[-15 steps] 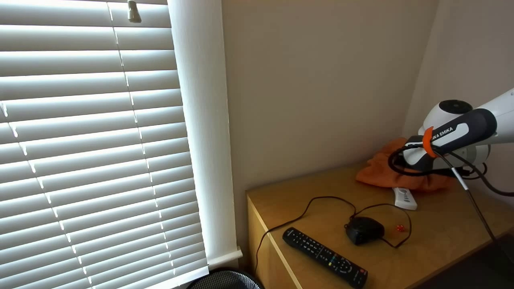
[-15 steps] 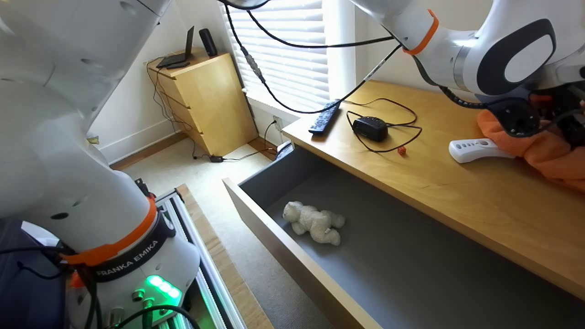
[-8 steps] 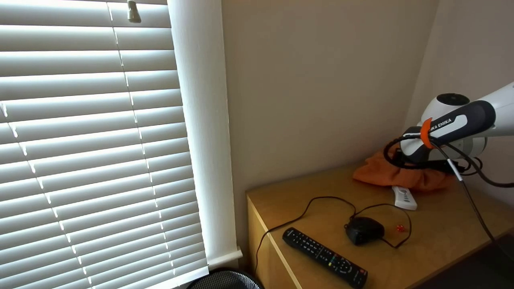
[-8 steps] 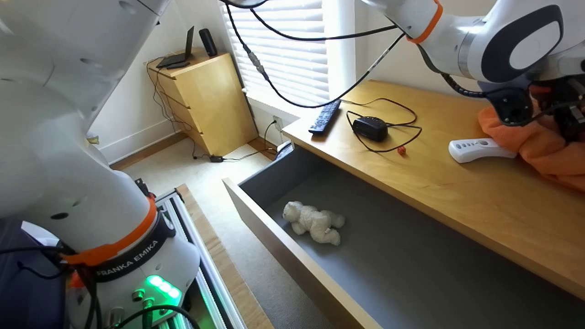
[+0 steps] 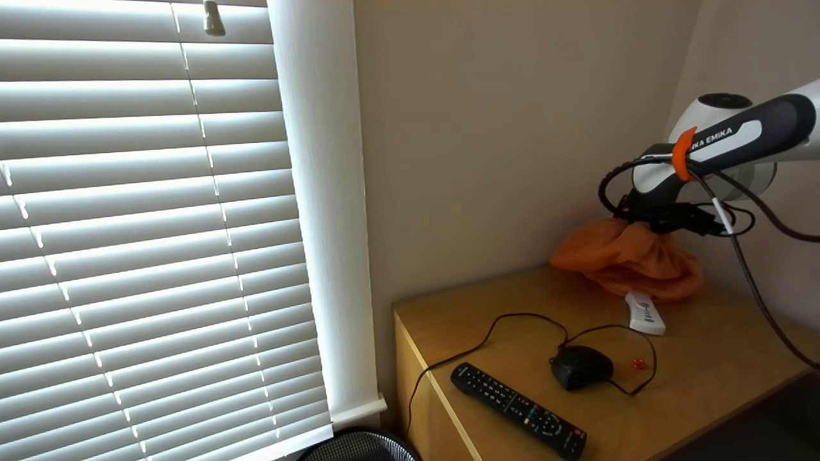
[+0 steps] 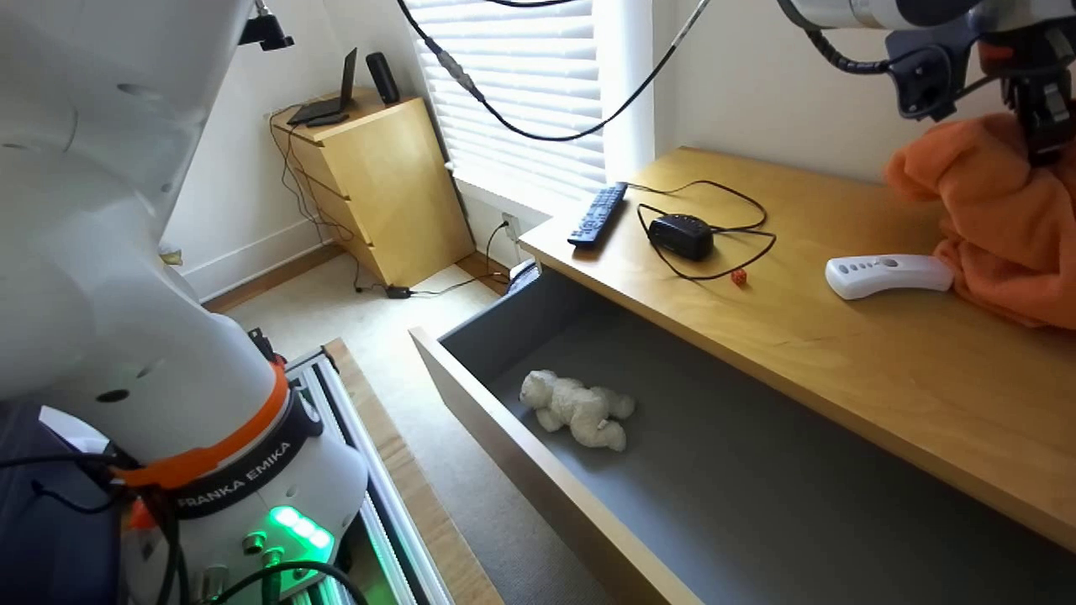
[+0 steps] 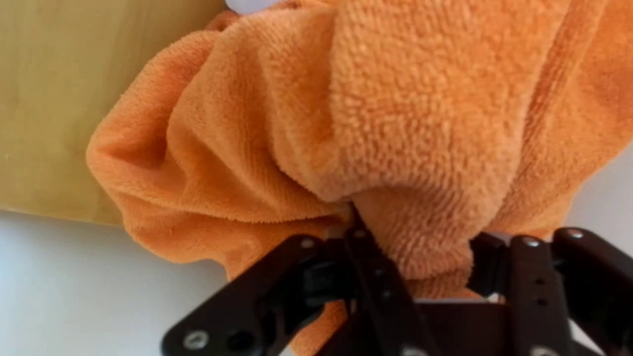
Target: Place the orange towel in the top drawer
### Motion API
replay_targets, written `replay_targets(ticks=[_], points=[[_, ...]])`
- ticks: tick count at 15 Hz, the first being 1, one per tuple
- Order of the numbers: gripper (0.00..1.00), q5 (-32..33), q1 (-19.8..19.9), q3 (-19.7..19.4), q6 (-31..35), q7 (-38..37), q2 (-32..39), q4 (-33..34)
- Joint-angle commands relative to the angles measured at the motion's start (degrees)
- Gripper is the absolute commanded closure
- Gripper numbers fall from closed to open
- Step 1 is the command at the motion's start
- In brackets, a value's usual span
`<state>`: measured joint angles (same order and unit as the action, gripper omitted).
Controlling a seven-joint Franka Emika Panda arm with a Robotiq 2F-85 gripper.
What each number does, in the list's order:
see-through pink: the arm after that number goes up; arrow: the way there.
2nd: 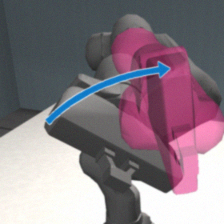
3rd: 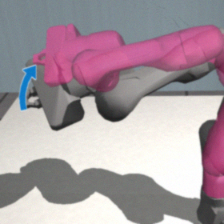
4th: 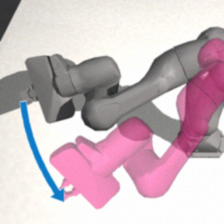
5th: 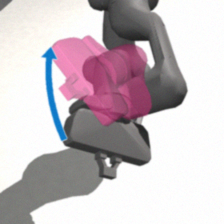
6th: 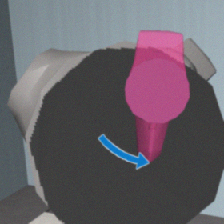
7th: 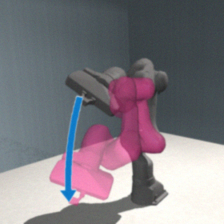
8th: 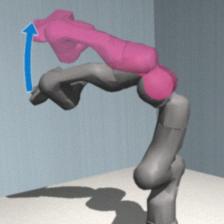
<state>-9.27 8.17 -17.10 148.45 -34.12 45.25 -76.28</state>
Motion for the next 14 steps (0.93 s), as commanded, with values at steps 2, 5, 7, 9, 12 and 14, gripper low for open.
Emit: replay_targets(ticks=[2,5,7,9,12,14], points=[[0.94,-1.06,0.72,1.79,0.62,-0.87,-6.36,-1.45],[0.94,-1.82,0.93,2.41,-0.11,-1.56,-10.0,-2.14],[0.94,-2.54,1.1,2.92,-0.16,-1.84,-12.45,-2.74],[0.94,-3.51,1.48,3.66,0.09,-1.93,-14.63,-2.93],[0.94,-6.28,2.67,5.32,1.87,-1.04,-17.17,-2.3],[0.94,-7.56,3.06,5.85,2.61,-1.05,-18.77,-2.11]])
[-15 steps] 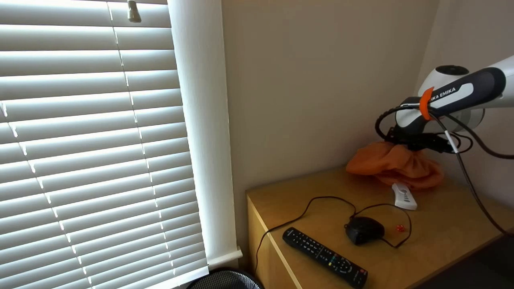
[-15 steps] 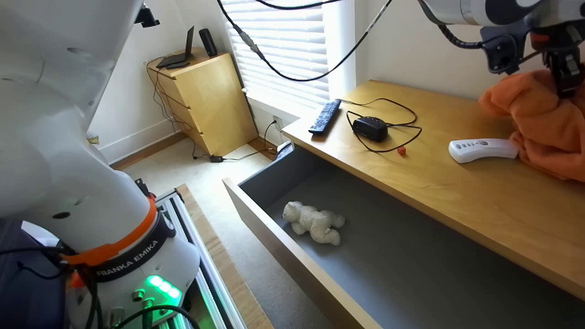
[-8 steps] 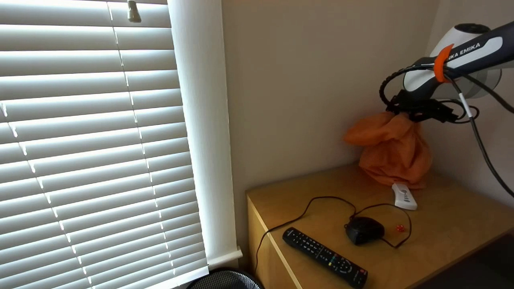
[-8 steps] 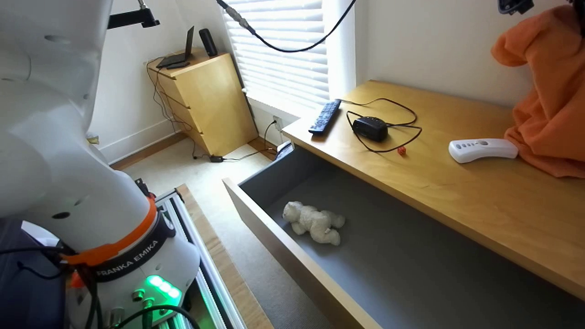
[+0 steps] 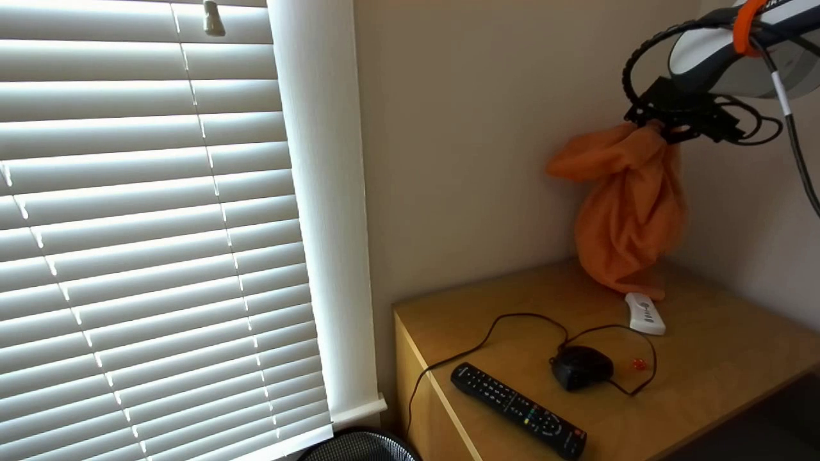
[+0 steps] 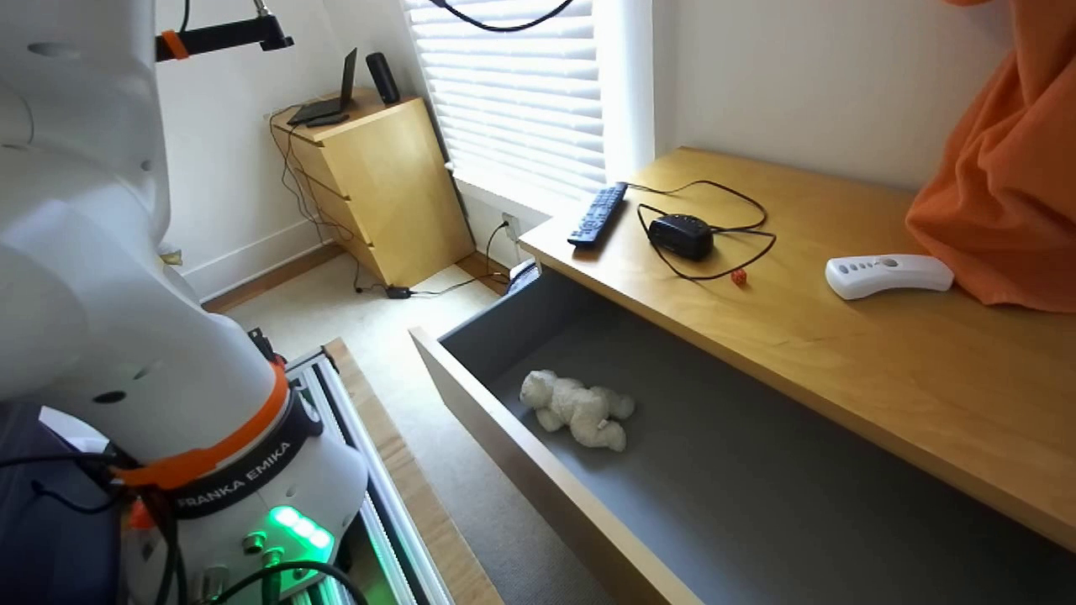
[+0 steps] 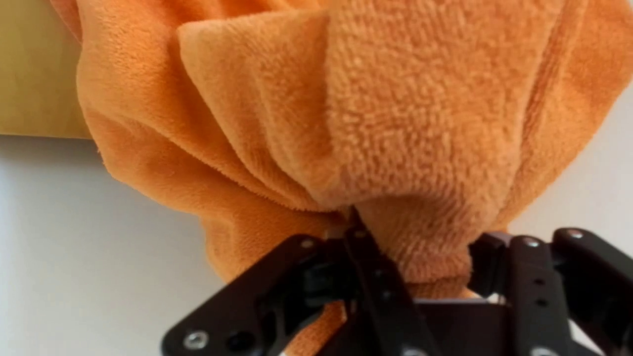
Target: Place the orange towel in the top drawer
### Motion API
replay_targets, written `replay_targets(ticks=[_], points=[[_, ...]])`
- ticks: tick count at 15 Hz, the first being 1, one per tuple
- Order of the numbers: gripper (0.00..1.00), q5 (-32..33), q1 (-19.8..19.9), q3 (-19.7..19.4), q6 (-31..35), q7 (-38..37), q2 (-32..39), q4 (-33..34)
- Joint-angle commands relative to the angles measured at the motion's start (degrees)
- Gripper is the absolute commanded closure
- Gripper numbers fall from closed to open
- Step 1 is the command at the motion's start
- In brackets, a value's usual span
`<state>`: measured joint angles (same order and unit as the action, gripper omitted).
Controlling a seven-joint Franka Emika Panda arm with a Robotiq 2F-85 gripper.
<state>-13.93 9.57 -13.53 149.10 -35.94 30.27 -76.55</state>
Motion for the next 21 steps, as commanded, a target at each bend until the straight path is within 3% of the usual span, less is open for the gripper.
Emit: replay_targets(ticks=[1,5,10,18,21], points=[[0.94,-4.06,1.47,2.18,3.05,1.42,-4.61,-2.27],[0.94,-6.48,1.67,2.75,5.92,1.88,-7.13,-2.57],[0.94,-7.18,1.54,2.3,3.89,2.02,-13.09,-6.81],[0.94,-17.29,3.4,4.7,10.2,12.89,-21.08,-11.28],[0.94,-14.32,3.09,3.1,5.65,10.87,-25.26,-15.52]])
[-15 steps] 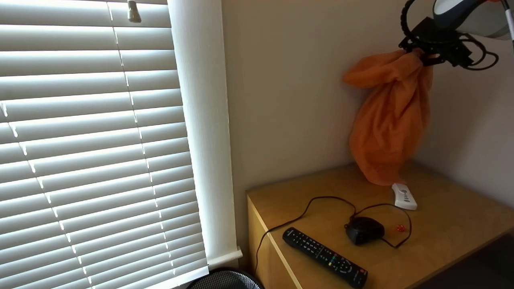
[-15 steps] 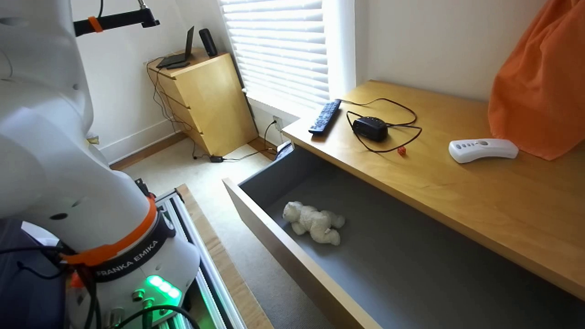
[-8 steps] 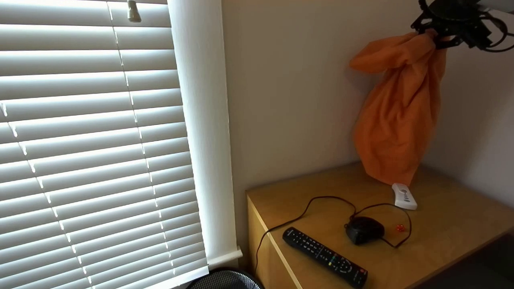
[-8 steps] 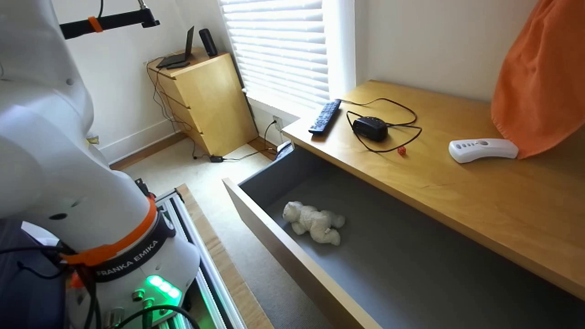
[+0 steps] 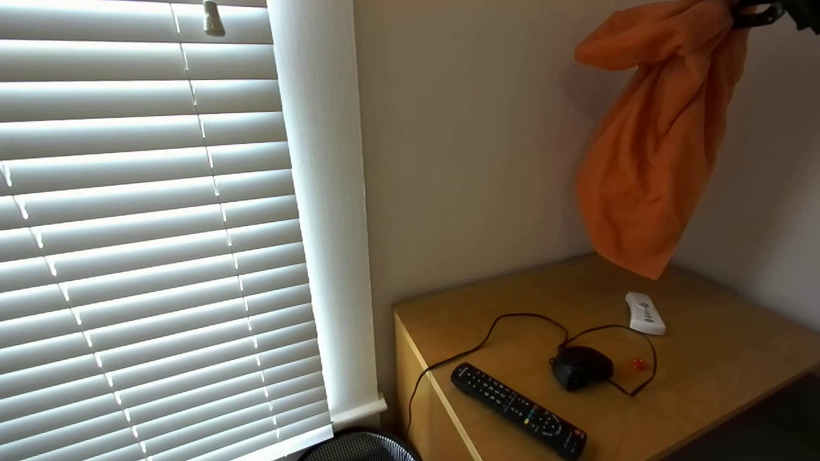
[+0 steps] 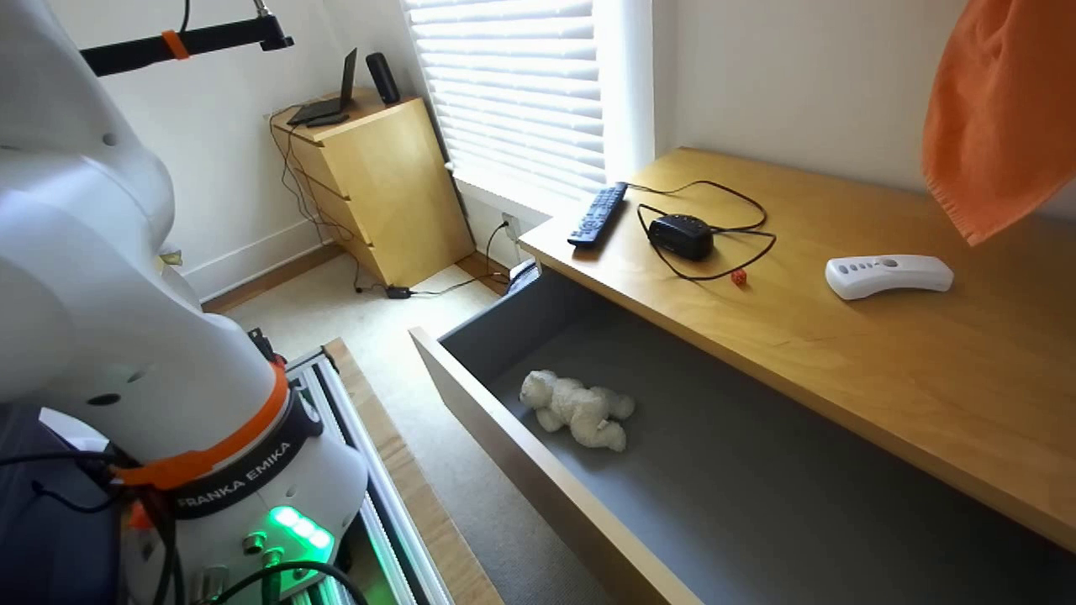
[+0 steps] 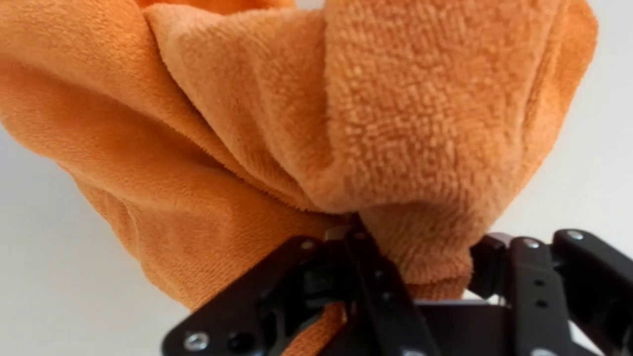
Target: Place the orange towel in the top drawer
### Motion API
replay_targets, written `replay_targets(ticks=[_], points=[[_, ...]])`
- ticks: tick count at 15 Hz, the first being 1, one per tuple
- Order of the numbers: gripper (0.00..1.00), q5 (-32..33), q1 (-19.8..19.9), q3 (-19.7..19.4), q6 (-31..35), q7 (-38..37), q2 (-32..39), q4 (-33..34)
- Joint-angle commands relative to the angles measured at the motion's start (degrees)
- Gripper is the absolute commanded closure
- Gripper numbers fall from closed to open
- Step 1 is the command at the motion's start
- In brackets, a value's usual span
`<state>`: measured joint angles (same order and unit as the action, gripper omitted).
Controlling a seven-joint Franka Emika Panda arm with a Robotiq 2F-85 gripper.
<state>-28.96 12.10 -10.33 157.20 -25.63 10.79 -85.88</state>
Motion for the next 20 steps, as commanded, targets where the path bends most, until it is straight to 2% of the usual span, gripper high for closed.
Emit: replay_targets(ticks=[1,6,11,16,20], points=[[0.94,1.87,0.48,-0.57,-4.23,0.23,-7.38,-8.07],[0.94,14.65,0.88,-3.64,-16.24,-5.82,-14.77,-15.17],[0.94,23.51,2.87,-3.73,-27.68,-9.25,-20.53,-19.71],[0.94,28.87,4.11,-3.09,-38.22,-10.62,-23.08,-23.8],[0.94,31.94,5.1,-3.44,-43.83,-13.35,-23.03,-25.96]])
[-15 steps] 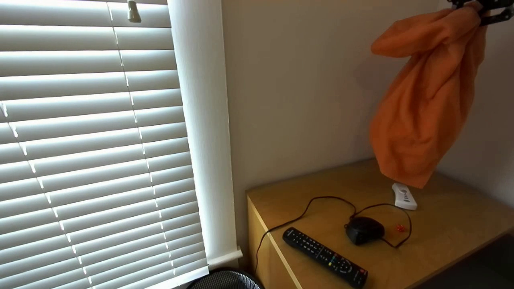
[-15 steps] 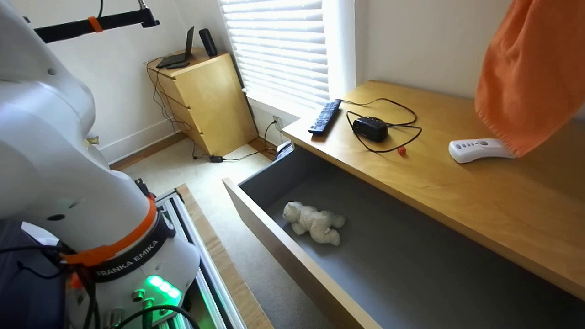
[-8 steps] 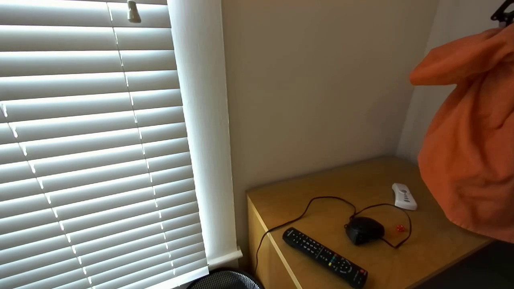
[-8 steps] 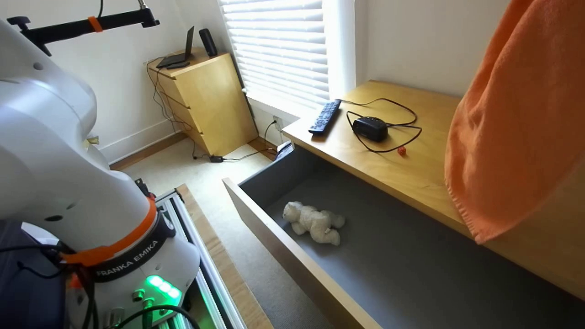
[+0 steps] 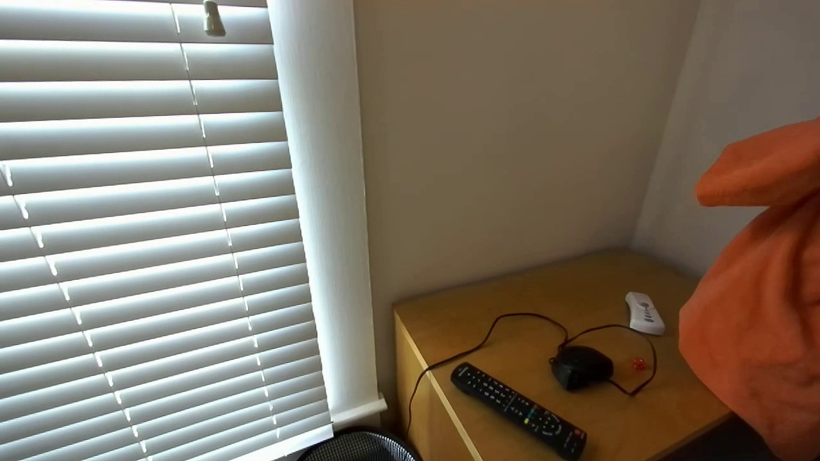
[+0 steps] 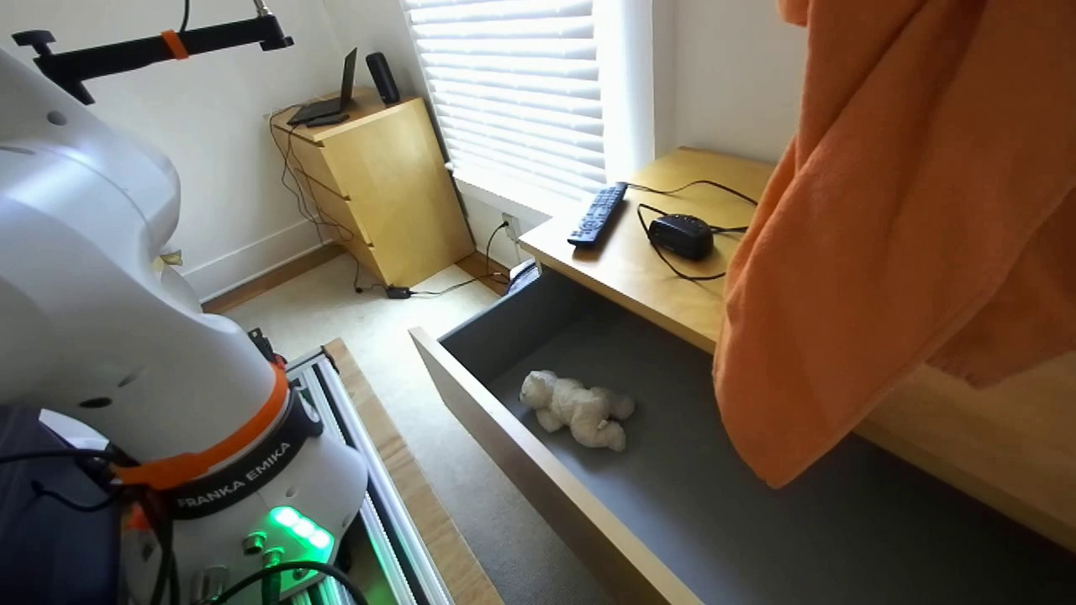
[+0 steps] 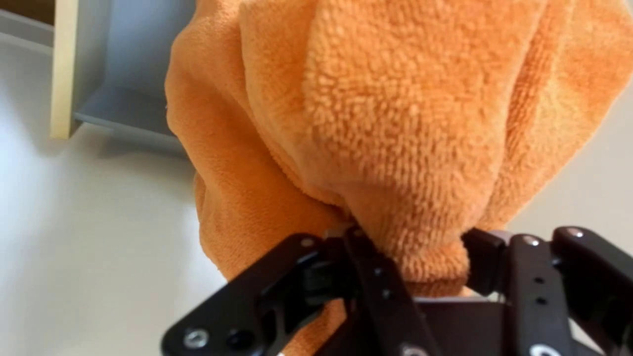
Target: Place the orange towel in the top drawer
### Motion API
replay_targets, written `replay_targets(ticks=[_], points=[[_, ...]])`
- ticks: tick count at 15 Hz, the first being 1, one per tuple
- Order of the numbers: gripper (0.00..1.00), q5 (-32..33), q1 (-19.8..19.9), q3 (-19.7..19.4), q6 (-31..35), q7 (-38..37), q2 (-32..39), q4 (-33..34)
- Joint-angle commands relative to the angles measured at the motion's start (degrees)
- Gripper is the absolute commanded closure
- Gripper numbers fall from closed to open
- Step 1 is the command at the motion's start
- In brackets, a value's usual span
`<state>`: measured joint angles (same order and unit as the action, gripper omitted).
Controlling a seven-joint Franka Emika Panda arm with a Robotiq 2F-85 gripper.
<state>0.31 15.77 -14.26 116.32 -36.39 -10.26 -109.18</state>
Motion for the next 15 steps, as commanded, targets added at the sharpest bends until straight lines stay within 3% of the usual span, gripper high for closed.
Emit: replay_targets(ticks=[1,6,15], points=[[0.94,3.27,1.74,0.3,-3.3,-3.01,-1.77,-3.38],[0.94,1.73,2.96,-0.82,-4.34,-4.97,0.44,-7.02],[0.94,2.85,3.7,-2.64,1.72,-10.56,8.19,-11.39]])
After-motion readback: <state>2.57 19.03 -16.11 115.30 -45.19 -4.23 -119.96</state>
